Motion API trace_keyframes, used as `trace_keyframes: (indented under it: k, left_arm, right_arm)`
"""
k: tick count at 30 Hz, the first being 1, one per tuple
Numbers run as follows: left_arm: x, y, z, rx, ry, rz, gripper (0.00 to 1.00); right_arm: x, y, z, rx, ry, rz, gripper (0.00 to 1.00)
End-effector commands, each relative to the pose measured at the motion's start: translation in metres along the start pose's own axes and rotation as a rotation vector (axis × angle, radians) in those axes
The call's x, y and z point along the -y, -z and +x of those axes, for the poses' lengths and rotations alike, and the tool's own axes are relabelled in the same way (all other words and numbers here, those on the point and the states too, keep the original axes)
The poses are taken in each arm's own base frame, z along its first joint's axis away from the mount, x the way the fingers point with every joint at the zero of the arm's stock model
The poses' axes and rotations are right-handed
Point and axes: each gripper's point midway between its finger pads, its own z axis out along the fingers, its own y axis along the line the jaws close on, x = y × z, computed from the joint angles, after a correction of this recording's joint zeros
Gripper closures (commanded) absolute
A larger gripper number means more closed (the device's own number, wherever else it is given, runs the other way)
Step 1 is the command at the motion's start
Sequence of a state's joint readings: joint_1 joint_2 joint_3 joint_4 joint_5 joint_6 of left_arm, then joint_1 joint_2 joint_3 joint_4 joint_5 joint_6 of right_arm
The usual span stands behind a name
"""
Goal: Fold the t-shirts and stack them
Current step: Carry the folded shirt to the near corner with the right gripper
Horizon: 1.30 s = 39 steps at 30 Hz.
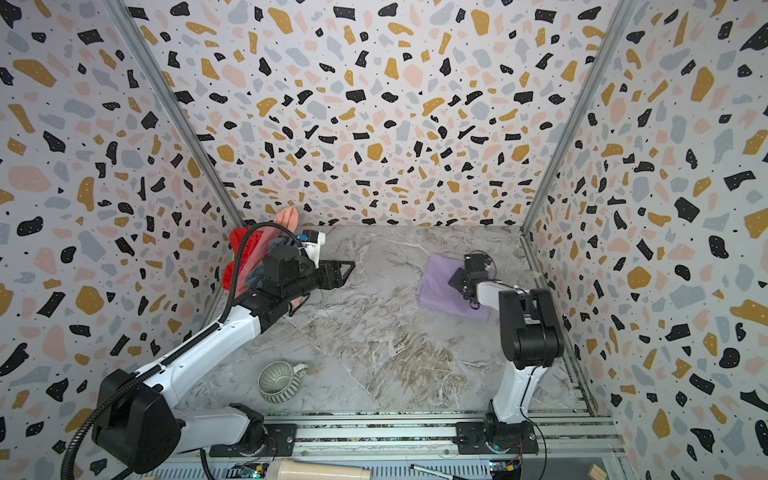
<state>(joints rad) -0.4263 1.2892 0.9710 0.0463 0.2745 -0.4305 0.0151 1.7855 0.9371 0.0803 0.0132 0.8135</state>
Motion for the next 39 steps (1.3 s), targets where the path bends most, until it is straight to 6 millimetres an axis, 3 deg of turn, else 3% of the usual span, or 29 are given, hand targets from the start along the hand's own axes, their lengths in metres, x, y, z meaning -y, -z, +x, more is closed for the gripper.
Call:
trace_keyframes:
  k: [1,5,9,14,17,24,28,34,39]
  left_arm:
    - [0.009,0.004,-0.011,0.056,-0.004,0.045,0.21]
    - [0.013,0.004,-0.012,0.059,-0.005,0.072,0.21]
    - [0.016,0.005,-0.012,0.06,-0.001,0.092,0.21]
    - [0.02,0.008,-0.011,0.074,0.008,0.116,0.2]
    - [0.021,0.008,-0.01,0.075,0.011,0.123,0.2]
    - [0.022,0.014,-0.012,0.087,0.006,0.119,0.2]
    - [0.019,0.014,-0.009,0.083,0.005,0.106,0.2]
    - [0.019,0.013,-0.007,0.086,0.027,0.115,0.2]
    - [0.019,0.01,-0.007,0.086,0.036,0.122,0.2]
  right_arm:
    - [0.099,0.014,0.057,-0.172,-0.328,0.199,0.3]
    - [0.154,0.046,0.054,-0.069,-0.538,0.281,0.3]
    - [0.192,0.082,0.043,0.08,-0.707,0.342,0.29]
    - [0.225,0.125,0.022,0.258,-0.84,0.381,0.29]
    - [0.236,0.135,0.016,0.293,-0.891,0.375,0.29]
    - [0.246,0.12,0.029,0.245,-0.996,0.348,0.29]
    - [0.232,0.112,0.023,0.209,-0.966,0.29,0.29]
    - [0.208,0.14,-0.004,0.293,-0.787,0.304,0.28]
    - [0.185,0.145,0.012,0.262,-0.706,0.25,0.28]
